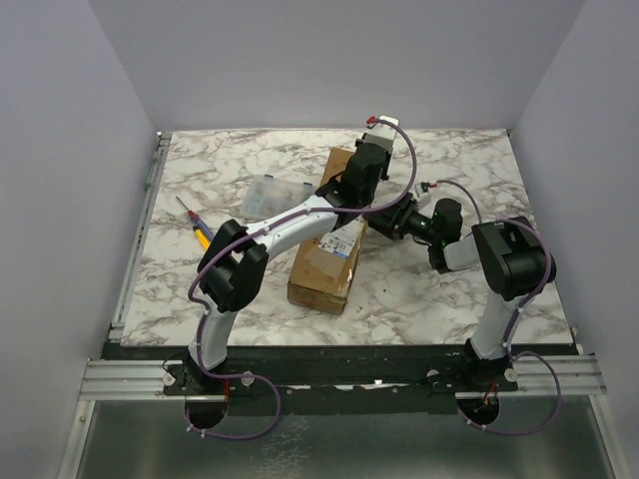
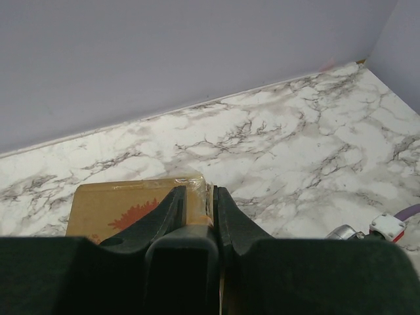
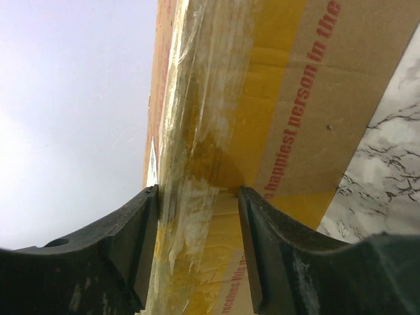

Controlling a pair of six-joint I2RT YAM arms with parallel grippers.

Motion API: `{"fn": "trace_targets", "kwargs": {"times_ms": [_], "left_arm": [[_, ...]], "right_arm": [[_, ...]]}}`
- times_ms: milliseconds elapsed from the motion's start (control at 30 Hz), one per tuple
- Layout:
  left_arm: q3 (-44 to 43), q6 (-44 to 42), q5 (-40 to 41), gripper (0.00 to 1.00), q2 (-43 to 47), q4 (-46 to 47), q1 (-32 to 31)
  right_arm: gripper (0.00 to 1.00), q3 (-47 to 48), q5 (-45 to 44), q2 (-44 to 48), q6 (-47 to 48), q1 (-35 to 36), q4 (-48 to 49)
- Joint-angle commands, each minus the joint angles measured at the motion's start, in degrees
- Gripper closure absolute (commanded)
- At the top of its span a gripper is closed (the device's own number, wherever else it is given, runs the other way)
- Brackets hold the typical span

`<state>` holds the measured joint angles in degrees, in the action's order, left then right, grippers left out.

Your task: Unpack the express box

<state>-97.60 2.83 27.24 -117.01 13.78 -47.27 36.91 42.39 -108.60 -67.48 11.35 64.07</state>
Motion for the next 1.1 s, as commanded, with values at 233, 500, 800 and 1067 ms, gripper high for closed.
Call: {"fn": "trace_targets", "kwargs": {"times_ms": [233, 500, 800, 1067], "left_arm": [[0.9, 0.3, 0.8, 1.00, 2.1, -6.1, -0.4], [0.9, 0.8, 0.4, 1.00, 3.0, -7.9, -0.4], [0.7, 1.2, 0.7, 1.00, 2.4, -7.8, -0.4], [1.0, 1.4, -0.3, 1.00, 2.4, -7.9, -0.4]], "right_arm": [[0.36, 2.5, -7.5, 10.1, 7.9, -7.0, -25.8], [0.31, 21.7, -6.9, 5.1, 15.4, -10.3, -41.2], [0.29, 41.2, -10.9, -4.5, 19.0, -5.5, -55.3], [0.39, 43.8, -13.6, -7.7, 19.2, -4.4, -56.1]]}}
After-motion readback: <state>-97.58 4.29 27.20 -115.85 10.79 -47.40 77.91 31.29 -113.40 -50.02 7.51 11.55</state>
